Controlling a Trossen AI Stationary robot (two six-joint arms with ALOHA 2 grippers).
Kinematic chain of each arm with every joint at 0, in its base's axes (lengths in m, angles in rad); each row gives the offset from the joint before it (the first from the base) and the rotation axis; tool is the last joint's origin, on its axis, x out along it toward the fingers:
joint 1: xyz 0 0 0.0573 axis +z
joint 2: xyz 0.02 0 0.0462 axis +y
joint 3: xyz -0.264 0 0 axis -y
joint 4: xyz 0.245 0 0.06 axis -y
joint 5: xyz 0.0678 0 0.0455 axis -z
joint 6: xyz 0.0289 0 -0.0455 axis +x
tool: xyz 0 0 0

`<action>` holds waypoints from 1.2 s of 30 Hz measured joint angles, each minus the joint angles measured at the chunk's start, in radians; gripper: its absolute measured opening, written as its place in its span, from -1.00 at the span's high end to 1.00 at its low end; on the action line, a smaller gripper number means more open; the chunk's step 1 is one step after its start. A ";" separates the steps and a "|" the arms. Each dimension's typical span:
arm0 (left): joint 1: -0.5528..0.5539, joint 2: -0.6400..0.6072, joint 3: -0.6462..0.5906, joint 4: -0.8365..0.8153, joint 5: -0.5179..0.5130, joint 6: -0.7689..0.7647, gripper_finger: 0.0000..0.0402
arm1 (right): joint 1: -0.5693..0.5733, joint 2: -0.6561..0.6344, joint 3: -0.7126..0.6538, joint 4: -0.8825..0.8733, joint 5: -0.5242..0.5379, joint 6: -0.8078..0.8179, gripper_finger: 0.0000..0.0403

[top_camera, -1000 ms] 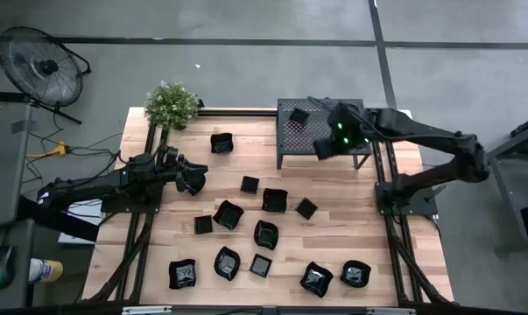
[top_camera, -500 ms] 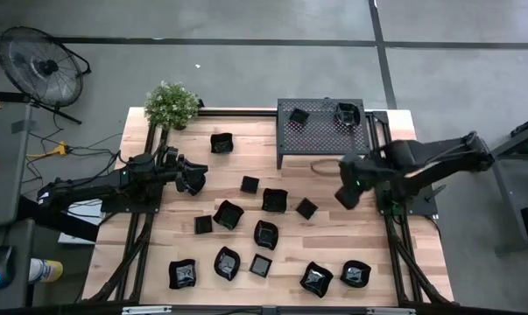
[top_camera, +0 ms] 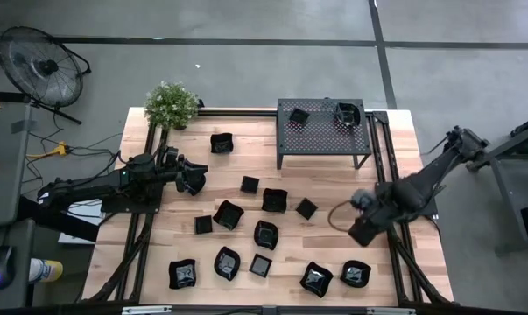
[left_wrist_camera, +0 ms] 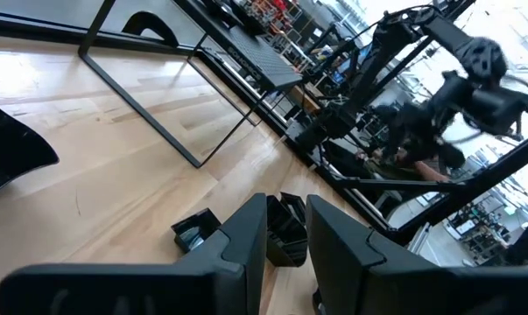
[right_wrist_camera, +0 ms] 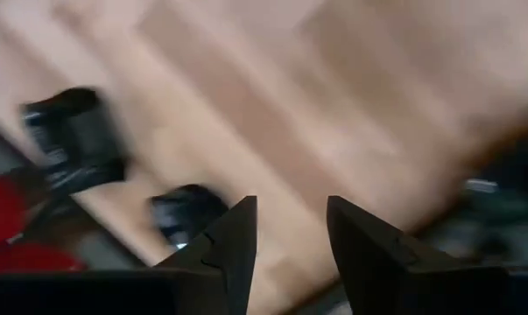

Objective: Pick & Place Mini shaped plates
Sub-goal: Stack the black leaf-shaped plate on top of the black leaf-shaped plate on the shelf

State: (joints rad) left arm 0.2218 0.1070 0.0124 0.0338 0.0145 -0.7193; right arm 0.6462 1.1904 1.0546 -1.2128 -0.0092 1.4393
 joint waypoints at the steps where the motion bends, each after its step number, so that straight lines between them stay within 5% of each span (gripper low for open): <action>1: 0.000 0.000 0.000 0.000 0.000 0.000 0.60 | 0.013 0.000 -0.031 0.077 -0.014 0.011 0.34; 6: 0.000 0.000 0.000 -0.001 0.000 0.000 0.60 | 0.037 0.025 -0.144 0.361 -0.117 0.027 0.33; 11: 0.000 0.000 0.000 -0.001 0.000 0.000 0.60 | 0.047 0.094 -0.170 0.423 -0.232 0.000 0.33; 18: 0.000 0.000 0.000 -0.002 0.000 0.000 0.60 | 0.005 0.194 -0.064 0.346 -0.277 -0.076 0.34; 24: 0.000 0.000 0.000 -0.009 0.000 0.000 0.60 | -0.032 0.266 0.033 0.244 -0.313 -0.379 0.34; 36: 0.000 0.000 0.000 -0.008 0.000 0.000 0.60 | -0.157 0.348 0.050 0.127 -0.409 -0.634 0.34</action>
State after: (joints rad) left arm 0.2220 0.1070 0.0124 0.0257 0.0145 -0.7193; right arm 0.4890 1.5388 1.1042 -1.0857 -0.4187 0.8052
